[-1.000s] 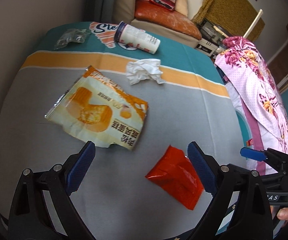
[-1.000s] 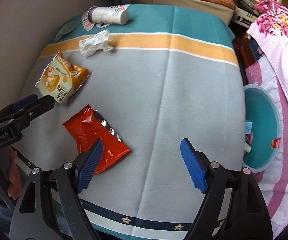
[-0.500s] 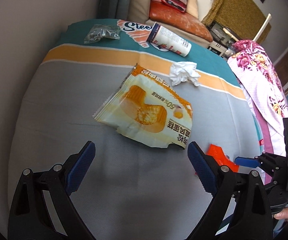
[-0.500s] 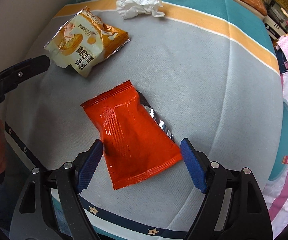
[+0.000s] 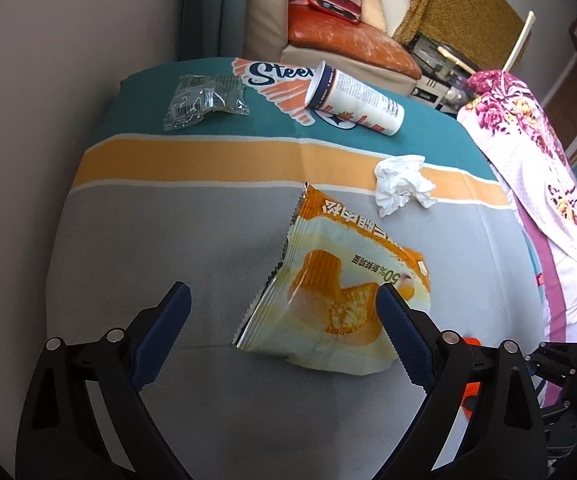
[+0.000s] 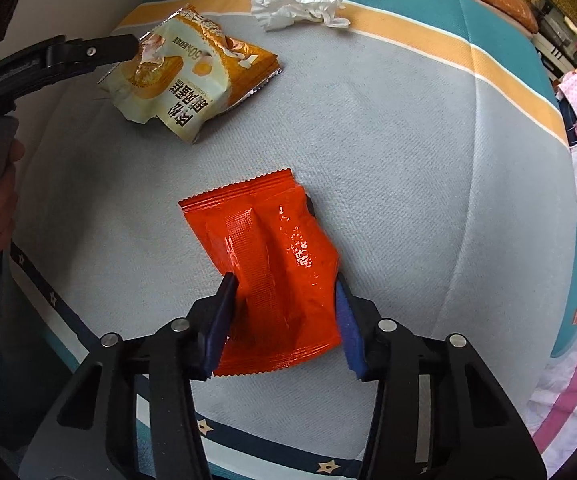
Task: Collect trash
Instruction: 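Grasp the red wrapper with the right gripper while the left gripper grasps the orange snack bag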
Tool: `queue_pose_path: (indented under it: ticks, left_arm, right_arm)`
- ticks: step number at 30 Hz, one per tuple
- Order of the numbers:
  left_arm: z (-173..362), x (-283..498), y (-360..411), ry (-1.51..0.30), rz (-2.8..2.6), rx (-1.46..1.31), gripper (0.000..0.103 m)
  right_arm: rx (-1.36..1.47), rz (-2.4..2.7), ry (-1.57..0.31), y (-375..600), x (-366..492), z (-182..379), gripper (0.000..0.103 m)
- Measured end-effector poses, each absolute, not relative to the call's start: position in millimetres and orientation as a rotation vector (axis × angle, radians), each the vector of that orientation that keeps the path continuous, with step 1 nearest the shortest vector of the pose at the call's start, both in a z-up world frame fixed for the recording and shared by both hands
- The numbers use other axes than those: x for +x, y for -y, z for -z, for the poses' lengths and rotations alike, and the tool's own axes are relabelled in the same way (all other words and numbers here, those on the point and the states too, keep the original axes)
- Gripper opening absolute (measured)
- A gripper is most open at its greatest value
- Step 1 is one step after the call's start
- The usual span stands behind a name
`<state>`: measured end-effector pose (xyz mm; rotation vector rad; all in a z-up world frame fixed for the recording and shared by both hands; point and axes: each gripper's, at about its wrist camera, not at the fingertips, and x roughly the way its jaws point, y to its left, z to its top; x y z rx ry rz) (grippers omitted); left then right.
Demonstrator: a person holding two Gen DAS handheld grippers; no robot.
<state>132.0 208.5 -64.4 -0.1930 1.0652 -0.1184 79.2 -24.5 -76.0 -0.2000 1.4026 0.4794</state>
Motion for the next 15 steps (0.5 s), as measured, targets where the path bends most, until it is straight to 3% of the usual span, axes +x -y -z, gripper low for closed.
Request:
queue_pose_path:
  ticks: [9,12,14,15]
  left_arm:
    - [88,147,-194,-1.123,0.215,-0.18,0.093]
    - [89,145,-184,-1.113,0.212,-0.143,0.078]
    - [87,144,-179,-1.111,0.229,-0.138,0.055]
    - [86,143,-176,-1.107,0.224,-0.127,0.048]
  right_arm:
    - [-0.111,-0.43,-1.348,43,102,51,0.04]
    - [-0.087,-0.413,-1.336,53,105,47,0.04]
    - [-0.078,-0.406,-1.33,58,109,47,0.04]
    - [-0.074,-0.403,-1.327,61,109,47,0.04]
